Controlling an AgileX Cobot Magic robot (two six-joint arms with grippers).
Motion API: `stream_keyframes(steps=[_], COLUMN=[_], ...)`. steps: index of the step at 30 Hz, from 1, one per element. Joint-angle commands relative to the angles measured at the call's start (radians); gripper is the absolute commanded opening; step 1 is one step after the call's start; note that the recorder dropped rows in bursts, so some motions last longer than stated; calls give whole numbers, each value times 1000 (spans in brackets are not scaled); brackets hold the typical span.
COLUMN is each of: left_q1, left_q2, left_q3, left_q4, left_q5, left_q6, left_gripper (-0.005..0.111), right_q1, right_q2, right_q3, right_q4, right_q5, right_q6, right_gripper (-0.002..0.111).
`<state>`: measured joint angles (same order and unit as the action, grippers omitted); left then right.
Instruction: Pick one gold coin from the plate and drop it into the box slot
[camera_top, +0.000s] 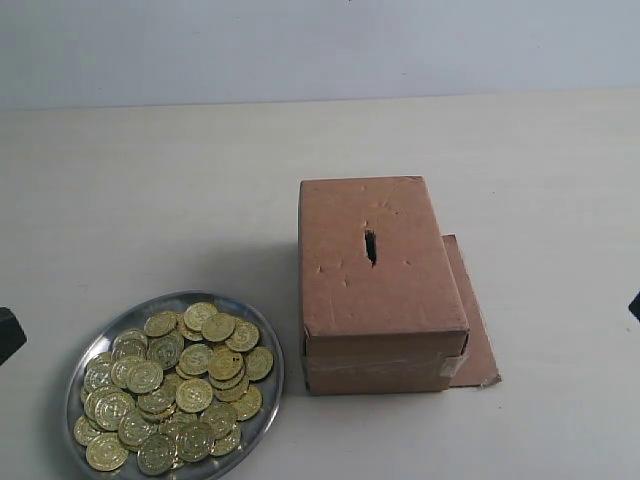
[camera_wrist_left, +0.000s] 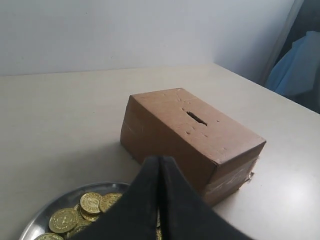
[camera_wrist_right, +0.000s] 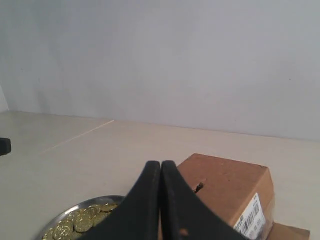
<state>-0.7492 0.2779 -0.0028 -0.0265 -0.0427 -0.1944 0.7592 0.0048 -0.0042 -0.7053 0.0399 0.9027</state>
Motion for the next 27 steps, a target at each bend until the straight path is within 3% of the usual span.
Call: stream_keyframes(steps=[1, 9, 27], left_q1=[3, 3, 3], left_q2=[-4, -4, -4], left_q3=[3, 3, 3], left_q4=[-4, -4, -4], left_q5=[13, 95, 97], left_q6=[13, 13, 15], left_gripper=[0, 0, 0], right_q1=[-6, -6, -6], right_q2=[-4, -4, -4], right_q3=[4, 4, 4], right_q4=[7, 153, 158], right_q5=[34, 79, 79], right_q6=[-12, 41, 41], right_gripper=[0, 0, 0])
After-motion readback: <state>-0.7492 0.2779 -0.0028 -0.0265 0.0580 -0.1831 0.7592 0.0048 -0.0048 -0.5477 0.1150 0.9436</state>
